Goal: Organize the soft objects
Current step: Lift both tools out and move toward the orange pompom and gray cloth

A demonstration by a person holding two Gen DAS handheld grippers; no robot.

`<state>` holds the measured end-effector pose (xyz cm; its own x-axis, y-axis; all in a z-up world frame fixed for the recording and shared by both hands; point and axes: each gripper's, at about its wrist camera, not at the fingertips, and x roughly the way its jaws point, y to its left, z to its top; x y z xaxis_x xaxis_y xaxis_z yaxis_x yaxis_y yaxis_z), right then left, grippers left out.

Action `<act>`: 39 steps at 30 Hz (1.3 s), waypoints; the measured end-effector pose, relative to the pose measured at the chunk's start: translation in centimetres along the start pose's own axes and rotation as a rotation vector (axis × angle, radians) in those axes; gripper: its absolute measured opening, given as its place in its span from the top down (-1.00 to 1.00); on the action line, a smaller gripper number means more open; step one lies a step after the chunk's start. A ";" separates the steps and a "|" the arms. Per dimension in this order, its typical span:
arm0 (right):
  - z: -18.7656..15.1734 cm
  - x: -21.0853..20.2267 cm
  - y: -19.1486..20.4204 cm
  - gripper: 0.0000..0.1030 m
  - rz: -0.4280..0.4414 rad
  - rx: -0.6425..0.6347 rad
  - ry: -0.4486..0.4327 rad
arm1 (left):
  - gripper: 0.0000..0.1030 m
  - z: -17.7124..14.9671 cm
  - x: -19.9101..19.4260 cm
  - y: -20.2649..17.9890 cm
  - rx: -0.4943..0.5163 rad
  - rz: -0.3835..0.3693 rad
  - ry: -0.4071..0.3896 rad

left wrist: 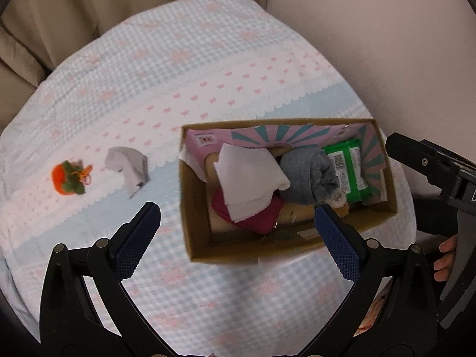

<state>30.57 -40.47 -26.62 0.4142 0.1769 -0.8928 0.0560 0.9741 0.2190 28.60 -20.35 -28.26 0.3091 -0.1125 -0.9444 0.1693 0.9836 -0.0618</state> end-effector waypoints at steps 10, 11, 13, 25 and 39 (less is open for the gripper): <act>-1.7 -9.4 7.7 -1.00 -0.026 -0.065 -0.161 | -1.00 -1.5 -11.5 3.7 0.000 -0.015 -0.141; -2.1 -10.7 8.6 -1.00 -0.037 -0.072 -0.189 | -1.00 -1.8 -12.7 4.2 0.000 -0.015 -0.161; -2.7 -12.7 10.3 -1.00 -0.051 -0.083 -0.231 | -1.00 -2.4 -14.9 5.4 0.000 -0.017 -0.198; -9.1 -21.6 18.9 -1.00 -0.125 -0.104 -0.433 | -1.00 -8.4 -26.6 13.1 -0.037 -0.012 -0.460; -14.1 -23.1 26.8 -1.00 -0.204 -0.117 -0.505 | -1.00 -13.8 -30.1 21.2 0.007 0.016 -0.563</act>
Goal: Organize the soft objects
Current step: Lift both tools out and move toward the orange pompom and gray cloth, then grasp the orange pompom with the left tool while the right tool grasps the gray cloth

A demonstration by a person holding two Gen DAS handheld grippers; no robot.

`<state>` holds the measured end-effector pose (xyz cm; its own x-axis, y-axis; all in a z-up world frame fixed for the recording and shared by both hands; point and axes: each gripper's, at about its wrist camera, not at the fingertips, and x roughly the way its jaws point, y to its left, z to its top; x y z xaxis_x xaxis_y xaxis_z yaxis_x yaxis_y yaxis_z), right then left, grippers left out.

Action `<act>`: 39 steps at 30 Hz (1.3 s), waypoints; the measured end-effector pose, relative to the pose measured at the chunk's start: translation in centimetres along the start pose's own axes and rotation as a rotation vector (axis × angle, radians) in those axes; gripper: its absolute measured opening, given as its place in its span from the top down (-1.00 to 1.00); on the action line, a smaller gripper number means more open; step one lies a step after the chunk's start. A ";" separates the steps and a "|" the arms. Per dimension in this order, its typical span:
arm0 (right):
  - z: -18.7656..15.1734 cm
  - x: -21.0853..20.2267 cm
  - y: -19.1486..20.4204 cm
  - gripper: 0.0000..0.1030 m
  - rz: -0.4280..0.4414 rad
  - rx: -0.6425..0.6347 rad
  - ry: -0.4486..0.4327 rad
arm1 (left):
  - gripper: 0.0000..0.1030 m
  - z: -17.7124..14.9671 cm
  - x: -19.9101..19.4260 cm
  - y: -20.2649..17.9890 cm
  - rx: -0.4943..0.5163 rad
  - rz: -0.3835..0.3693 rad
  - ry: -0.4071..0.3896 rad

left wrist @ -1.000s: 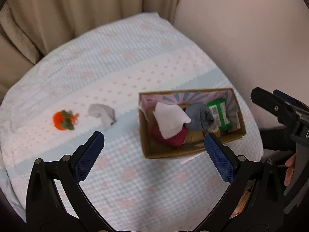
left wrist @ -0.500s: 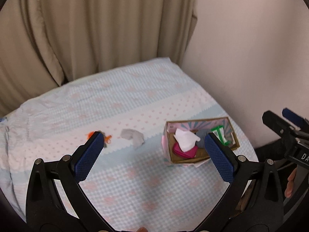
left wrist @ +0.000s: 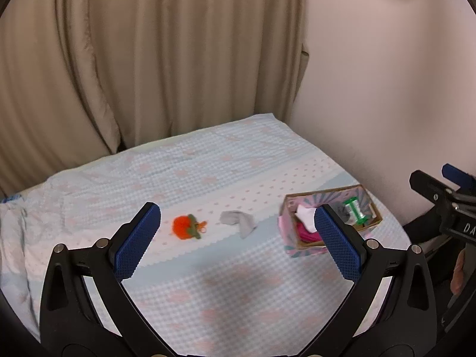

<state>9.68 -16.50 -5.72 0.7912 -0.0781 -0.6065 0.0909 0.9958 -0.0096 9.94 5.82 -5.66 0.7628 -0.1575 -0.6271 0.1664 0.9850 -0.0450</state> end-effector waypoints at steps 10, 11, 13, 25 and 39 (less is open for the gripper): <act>-1.4 5.6 6.7 -1.00 0.114 0.032 0.036 | -1.00 -2.2 6.0 8.2 0.000 0.059 0.057; -1.6 6.4 7.3 -1.00 0.120 0.026 0.039 | -1.00 -2.5 7.0 8.8 -0.003 0.062 0.065; -2.1 9.1 8.8 -1.00 0.140 0.016 0.055 | -1.00 -3.4 9.6 10.5 -0.014 0.065 0.084; -8.6 27.3 14.6 -1.00 0.190 -0.012 0.153 | -1.00 -10.5 27.3 14.9 -0.056 0.037 0.166; -16.2 42.9 15.3 -0.99 0.090 -0.048 0.264 | -0.81 -17.0 41.0 14.4 -0.055 0.066 0.216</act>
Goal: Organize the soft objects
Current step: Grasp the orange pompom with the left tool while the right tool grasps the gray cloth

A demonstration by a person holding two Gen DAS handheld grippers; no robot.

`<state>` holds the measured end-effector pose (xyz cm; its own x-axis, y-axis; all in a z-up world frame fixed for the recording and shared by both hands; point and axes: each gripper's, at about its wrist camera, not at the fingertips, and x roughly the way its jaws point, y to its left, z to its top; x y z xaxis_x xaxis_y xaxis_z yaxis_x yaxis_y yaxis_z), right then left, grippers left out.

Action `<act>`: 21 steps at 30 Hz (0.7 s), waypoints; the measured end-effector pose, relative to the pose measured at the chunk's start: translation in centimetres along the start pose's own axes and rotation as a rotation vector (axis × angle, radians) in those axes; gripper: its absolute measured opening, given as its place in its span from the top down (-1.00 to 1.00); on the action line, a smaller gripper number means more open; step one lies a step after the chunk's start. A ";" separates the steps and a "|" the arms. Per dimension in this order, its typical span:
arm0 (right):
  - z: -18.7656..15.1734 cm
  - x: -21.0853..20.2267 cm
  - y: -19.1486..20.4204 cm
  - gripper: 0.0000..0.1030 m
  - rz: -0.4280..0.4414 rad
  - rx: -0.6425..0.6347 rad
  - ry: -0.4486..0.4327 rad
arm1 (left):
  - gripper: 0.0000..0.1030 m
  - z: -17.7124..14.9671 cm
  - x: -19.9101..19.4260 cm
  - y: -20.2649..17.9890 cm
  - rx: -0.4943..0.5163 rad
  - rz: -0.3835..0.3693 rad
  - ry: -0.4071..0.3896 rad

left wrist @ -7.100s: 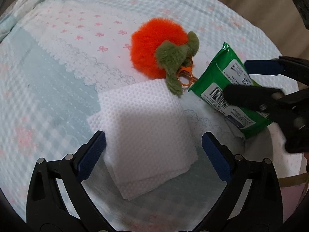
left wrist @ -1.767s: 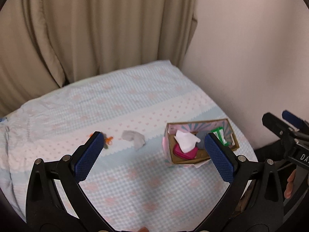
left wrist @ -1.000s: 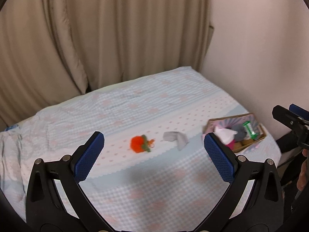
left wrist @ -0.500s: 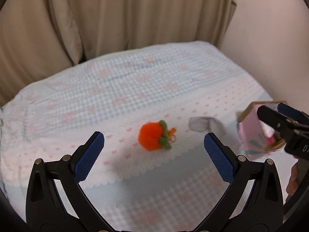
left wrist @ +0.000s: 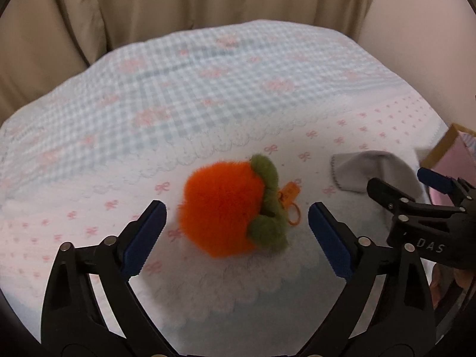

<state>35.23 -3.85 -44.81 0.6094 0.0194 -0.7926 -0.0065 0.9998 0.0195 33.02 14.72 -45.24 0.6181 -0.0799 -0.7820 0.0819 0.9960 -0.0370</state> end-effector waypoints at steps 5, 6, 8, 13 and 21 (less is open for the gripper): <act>0.1 3.2 0.6 -0.59 -0.029 -0.050 0.033 | -0.43 0.1 2.4 -0.2 0.008 0.020 0.014; 0.0 3.7 0.9 -0.48 -0.025 -0.058 0.039 | -0.31 0.1 2.6 -0.2 0.008 0.017 0.014; -0.2 3.9 1.3 -0.43 -0.031 -0.076 0.018 | -0.06 0.2 2.9 -0.3 0.012 0.015 0.011; -0.3 3.6 2.0 0.16 -0.003 -0.112 -0.022 | 0.18 0.3 2.9 -0.4 0.013 0.014 0.000; 0.2 3.5 1.2 0.76 0.049 -0.058 -0.005 | 0.21 0.4 1.4 -0.1 -0.010 0.010 -0.024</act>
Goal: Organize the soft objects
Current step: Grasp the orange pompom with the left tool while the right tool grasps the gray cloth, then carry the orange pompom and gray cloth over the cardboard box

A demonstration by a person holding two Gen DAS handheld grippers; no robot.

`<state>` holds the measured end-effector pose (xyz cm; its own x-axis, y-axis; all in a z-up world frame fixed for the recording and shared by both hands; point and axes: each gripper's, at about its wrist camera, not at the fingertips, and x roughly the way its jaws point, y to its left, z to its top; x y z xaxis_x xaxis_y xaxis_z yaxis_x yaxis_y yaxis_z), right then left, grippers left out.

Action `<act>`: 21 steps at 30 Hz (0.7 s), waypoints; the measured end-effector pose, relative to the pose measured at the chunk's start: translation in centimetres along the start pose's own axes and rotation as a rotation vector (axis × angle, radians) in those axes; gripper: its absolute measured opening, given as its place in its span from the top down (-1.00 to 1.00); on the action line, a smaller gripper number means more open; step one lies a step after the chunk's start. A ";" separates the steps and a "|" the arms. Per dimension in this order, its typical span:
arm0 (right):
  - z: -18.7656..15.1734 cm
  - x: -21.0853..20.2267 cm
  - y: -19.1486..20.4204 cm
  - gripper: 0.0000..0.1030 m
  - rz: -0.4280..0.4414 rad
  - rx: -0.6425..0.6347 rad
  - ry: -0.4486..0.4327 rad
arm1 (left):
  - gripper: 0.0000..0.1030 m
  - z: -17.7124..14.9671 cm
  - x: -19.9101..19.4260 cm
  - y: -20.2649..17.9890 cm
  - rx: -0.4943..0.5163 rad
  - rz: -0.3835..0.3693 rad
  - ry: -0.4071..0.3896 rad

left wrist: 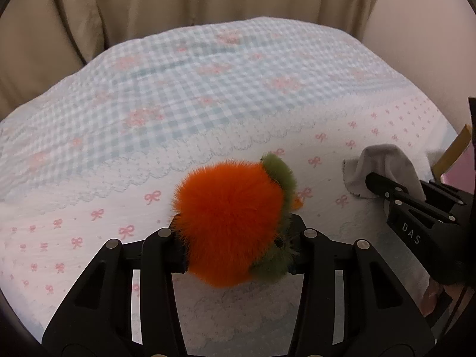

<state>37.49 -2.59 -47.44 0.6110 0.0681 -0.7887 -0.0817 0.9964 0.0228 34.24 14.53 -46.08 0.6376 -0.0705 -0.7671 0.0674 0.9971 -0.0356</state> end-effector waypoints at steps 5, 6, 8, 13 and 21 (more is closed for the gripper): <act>0.4 -1.8 -0.3 0.78 0.003 0.015 -0.015 | 0.21 0.6 -1.9 0.2 -0.016 -0.005 -0.013; 0.5 -2.3 -0.2 0.78 0.003 0.018 -0.019 | 0.21 0.9 -2.4 0.2 -0.018 -0.006 -0.015; 0.8 -3.6 -0.2 0.78 0.005 0.020 -0.027 | 0.21 1.4 -3.6 0.1 -0.020 -0.008 -0.022; 2.1 -8.0 -0.3 0.78 0.007 0.037 -0.046 | 0.21 3.3 -7.9 -0.5 -0.031 -0.021 -0.042; 4.6 -17.9 -1.1 0.78 0.006 0.068 -0.087 | 0.21 6.3 -16.3 -3.1 -0.045 -0.072 -0.039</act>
<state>30.30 -4.68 -30.54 0.6767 0.0750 -0.7325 -0.0334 0.9969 0.0713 28.53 12.39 -29.44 0.6619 -0.1422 -0.7360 0.0805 0.9896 -0.1189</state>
